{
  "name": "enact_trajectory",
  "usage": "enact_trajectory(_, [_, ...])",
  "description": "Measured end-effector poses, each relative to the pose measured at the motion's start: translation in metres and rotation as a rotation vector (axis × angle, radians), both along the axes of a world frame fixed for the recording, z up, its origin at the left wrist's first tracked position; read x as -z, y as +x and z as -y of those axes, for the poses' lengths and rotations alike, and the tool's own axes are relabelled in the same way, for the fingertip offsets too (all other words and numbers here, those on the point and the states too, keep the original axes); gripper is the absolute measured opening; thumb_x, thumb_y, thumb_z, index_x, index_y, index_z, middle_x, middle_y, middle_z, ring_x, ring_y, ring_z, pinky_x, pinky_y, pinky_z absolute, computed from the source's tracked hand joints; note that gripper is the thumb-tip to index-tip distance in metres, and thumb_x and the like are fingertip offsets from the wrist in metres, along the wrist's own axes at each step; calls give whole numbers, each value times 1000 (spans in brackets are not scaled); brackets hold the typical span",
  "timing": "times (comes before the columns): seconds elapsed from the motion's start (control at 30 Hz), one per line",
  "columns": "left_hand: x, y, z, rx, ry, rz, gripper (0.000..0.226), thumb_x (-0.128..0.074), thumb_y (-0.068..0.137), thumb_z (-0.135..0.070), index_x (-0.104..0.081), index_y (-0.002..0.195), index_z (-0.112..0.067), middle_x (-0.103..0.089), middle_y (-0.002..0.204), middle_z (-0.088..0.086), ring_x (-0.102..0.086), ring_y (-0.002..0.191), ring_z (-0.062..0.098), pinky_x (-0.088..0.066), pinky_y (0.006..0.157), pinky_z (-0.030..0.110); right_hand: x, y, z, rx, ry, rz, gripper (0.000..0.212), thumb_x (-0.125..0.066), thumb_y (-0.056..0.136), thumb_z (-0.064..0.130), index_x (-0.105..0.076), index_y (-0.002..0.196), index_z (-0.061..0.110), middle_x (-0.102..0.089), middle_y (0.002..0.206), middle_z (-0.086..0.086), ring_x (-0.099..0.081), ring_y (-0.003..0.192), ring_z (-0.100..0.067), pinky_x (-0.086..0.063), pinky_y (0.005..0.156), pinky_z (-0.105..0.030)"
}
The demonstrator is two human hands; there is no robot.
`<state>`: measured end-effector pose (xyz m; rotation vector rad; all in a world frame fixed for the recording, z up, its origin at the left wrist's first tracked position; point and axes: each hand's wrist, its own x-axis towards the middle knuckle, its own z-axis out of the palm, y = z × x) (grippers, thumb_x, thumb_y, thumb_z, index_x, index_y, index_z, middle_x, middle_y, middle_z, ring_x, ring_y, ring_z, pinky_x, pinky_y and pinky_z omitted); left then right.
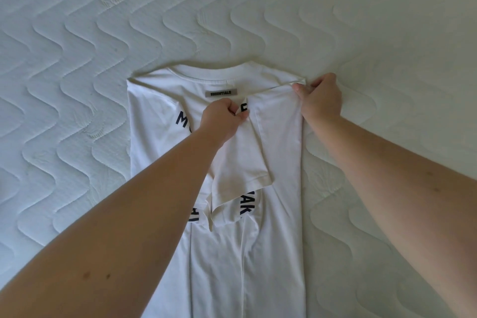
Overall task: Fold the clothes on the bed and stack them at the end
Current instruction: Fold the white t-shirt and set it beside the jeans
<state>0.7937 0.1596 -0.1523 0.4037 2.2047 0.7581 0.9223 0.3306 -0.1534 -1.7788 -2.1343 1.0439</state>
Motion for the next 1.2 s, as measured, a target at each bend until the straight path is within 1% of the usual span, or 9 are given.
enact_trajectory(0.13, [-2, 6, 0, 17, -8, -60, 30, -66, 91, -33, -46, 72, -22, -47, 66, -8, -43, 58, 9, -34, 52, 22, 3, 1, -3, -10, 18, 13, 43, -70, 87, 43, -53, 104, 7, -52, 87, 0, -47, 80, -18, -27, 65, -23])
enact_trajectory(0.37, [-2, 5, 0, 4, -11, -27, 22, -66, 91, -33, -52, 83, -17, -48, 69, -7, -44, 61, 12, -37, 55, 24, 1, -4, 3, 35, 25, 53, 39, -60, 92, 49, -52, 102, 12, -55, 86, 1, -53, 83, -22, -32, 69, -28])
enact_trajectory(0.5, [-3, 8, -2, 1, -17, -53, 22, -65, 92, -33, -54, 84, -16, -49, 69, -8, -45, 62, 11, -38, 56, 25, -1, -8, 5, 73, 28, 52, 34, -56, 97, 40, -53, 110, 9, -66, 99, -8, -61, 97, -29, -34, 71, -29])
enact_trajectory(0.67, [-3, 9, -1, 0, -13, -56, 22, -64, 92, -33, -53, 85, -16, -49, 70, -7, -45, 62, 12, -38, 54, 24, -3, -1, 8, 68, 32, 21, 25, -51, 101, 29, -54, 110, 6, -66, 104, -12, -60, 101, -30, -31, 70, -28])
enact_trajectory(0.8, [-4, 8, -2, 20, -25, -66, 22, -64, 93, -35, -53, 86, -17, -50, 74, -7, -46, 62, 11, -36, 53, 22, -8, 4, 13, 47, 4, 12, 35, -52, 99, 40, -55, 112, 7, -66, 109, -11, -60, 105, -30, -37, 76, -29])
enact_trajectory(0.93, [-8, 13, -4, 17, -39, -102, 22, -61, 95, -35, -51, 86, -17, -51, 74, -7, -47, 62, 10, -35, 50, 23, -9, 31, 45, -59, -11, 115, 57, -69, 81, 58, -54, 114, 14, -60, 115, -8, -58, 108, -29, -44, 86, -36])
enact_trajectory(1.03, [-15, 21, -7, 16, -54, -128, 19, -55, 98, -33, -48, 95, -16, -49, 79, -6, -45, 64, 9, -31, 49, 22, -11, 62, 72, -99, 32, 183, 57, -73, 76, 57, -54, 113, 18, -59, 115, -8, -56, 109, -31, -42, 88, -37])
enact_trajectory(1.13, [-26, 35, -2, 16, -14, -124, 20, -53, 100, -30, -48, 110, -13, -55, 96, 1, -58, 86, 20, -40, 58, 24, -16, 89, 95, -78, 27, 181, 52, -72, 78, 54, -56, 111, 17, -59, 113, -8, -55, 110, -30, -40, 90, -38])
enact_trajectory(1.2, [-32, 52, 12, 141, -10, -285, 40, -56, 98, -28, -43, 133, -13, -51, 123, 8, -51, 116, 28, -47, 87, 33, -17, 104, 112, -85, 20, 174, 52, -73, 77, 52, -55, 111, 17, -58, 113, -8, -55, 109, -30, -40, 91, -40])
